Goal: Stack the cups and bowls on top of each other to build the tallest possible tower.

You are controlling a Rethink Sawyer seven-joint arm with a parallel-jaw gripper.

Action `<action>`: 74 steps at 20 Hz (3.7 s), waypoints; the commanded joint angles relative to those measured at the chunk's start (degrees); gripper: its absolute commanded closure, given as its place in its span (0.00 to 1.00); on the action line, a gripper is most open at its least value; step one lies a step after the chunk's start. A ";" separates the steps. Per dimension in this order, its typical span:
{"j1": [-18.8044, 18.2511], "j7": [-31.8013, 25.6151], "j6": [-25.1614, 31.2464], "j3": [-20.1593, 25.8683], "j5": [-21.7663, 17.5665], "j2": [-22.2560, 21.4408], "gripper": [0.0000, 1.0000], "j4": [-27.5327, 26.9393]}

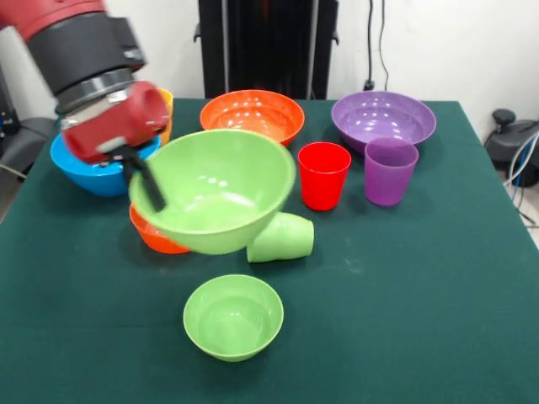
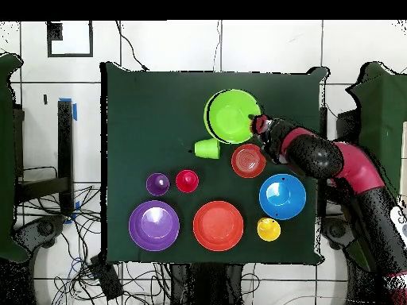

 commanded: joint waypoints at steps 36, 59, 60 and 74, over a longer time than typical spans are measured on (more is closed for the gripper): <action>4.07 -12.14 -2.49 -5.07 -7.64 4.79 1.00 -2.34; 8.96 -12.22 -4.55 -6.07 -8.72 6.24 1.00 -4.72; 9.12 -11.79 -4.56 -6.09 -8.56 6.10 1.00 -4.68; 11.35 -12.68 -5.23 -6.89 -8.71 9.70 1.00 -8.67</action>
